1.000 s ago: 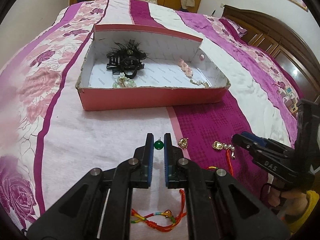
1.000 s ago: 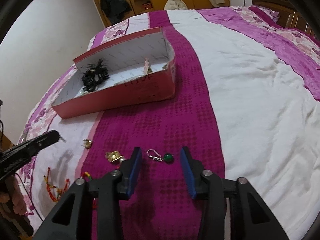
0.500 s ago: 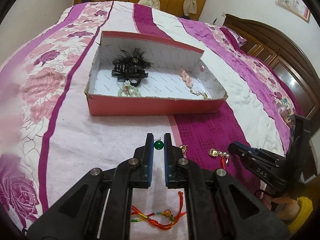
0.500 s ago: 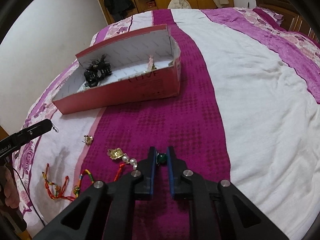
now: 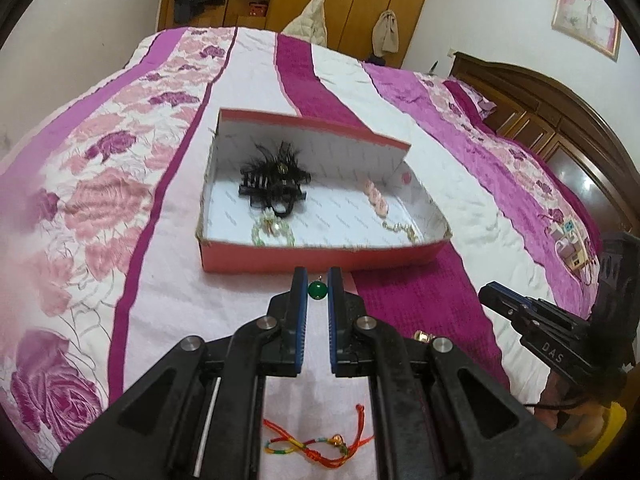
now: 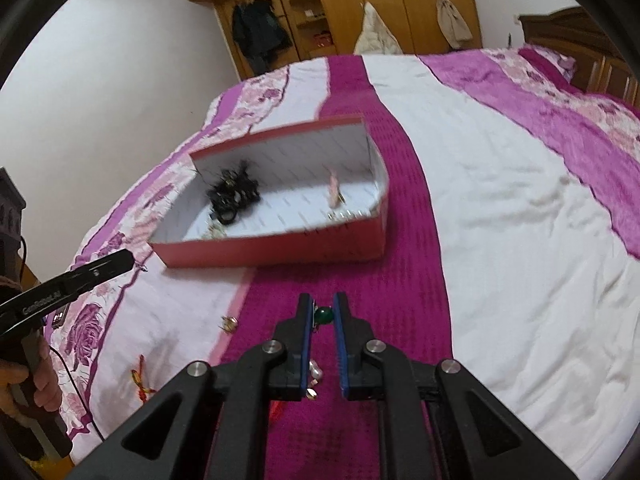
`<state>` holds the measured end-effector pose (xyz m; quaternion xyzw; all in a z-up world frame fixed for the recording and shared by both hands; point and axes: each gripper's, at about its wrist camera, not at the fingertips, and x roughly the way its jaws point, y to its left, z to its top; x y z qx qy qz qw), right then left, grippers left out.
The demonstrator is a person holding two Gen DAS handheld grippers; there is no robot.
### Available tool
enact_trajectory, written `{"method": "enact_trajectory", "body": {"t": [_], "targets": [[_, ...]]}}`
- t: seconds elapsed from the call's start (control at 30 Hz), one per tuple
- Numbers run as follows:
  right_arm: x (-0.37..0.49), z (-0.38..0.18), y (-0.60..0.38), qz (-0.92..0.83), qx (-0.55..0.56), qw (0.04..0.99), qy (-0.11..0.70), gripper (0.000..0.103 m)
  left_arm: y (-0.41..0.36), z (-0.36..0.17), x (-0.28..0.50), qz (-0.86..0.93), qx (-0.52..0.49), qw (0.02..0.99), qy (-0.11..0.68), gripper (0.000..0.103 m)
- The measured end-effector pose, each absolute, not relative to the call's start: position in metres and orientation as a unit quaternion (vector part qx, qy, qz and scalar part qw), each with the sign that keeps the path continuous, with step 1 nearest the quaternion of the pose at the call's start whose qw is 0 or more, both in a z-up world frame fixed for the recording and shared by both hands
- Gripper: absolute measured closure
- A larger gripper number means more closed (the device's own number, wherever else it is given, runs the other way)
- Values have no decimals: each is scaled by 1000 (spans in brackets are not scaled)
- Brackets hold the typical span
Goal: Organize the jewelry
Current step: 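Carry both earrings into the red box and open both tools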
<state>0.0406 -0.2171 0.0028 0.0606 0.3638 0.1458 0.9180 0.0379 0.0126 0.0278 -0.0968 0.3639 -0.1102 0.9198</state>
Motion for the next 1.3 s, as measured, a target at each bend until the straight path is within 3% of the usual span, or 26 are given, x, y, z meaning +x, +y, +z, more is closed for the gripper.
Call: {"method": "enact_trajectory", "body": {"t": [0.33,0.67,1.3], "targets": [[55,38,-201,169,47,932,317,91,21,58,53,-96,-89,938,320,102],[84,58,-185,166,35,945,280,91,27,54,82,-80,-85,946,302,102],[159,13,-187,121,26,943,308,91,24,9,138,-59,-80,943,317,102]]}}
